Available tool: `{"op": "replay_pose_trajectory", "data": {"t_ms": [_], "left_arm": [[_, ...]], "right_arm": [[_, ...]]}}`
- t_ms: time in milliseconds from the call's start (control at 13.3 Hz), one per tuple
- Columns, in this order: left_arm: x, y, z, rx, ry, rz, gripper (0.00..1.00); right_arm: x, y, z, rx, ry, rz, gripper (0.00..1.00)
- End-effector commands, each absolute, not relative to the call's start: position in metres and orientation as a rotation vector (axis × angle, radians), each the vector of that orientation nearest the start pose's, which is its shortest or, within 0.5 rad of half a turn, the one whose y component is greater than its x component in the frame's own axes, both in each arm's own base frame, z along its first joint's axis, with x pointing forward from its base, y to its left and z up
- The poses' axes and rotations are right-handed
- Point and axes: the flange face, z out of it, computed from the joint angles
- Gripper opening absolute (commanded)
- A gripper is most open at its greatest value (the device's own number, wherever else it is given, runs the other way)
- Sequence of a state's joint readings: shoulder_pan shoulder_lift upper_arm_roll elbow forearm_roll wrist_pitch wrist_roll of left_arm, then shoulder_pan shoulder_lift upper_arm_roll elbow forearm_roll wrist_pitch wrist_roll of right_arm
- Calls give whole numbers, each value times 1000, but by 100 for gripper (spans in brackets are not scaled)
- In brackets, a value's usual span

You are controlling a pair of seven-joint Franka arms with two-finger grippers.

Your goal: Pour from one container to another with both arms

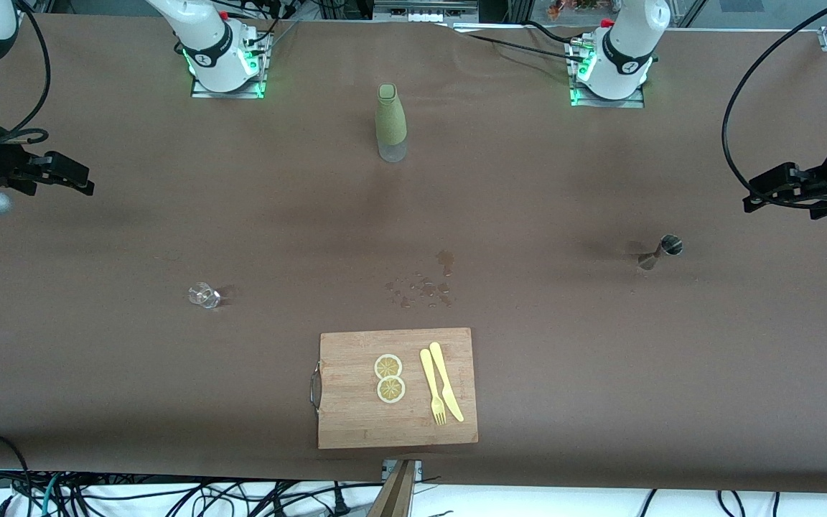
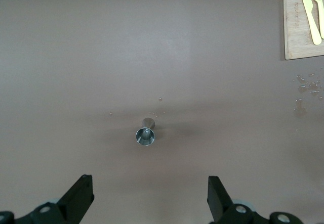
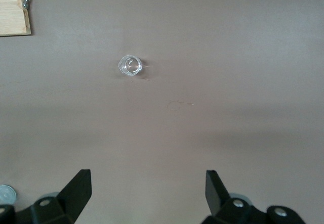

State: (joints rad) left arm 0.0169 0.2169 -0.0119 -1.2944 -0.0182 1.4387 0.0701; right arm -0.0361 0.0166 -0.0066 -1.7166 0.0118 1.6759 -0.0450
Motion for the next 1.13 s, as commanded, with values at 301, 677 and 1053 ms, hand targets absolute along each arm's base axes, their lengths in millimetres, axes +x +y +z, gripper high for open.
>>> {"op": "replay_pose_trajectory", "data": {"t_ms": [301, 677, 1053], "left_arm": [[614, 0, 618, -3191, 105, 92, 100], [613, -1, 618, -3191, 110, 97, 100], [606, 24, 602, -3179, 58, 239, 100]], "right_arm": [[561, -23, 561, -3123, -2, 90, 100], [568, -24, 543, -3088, 0, 138, 100], [577, -70, 513, -2917, -436, 130, 100]]}}
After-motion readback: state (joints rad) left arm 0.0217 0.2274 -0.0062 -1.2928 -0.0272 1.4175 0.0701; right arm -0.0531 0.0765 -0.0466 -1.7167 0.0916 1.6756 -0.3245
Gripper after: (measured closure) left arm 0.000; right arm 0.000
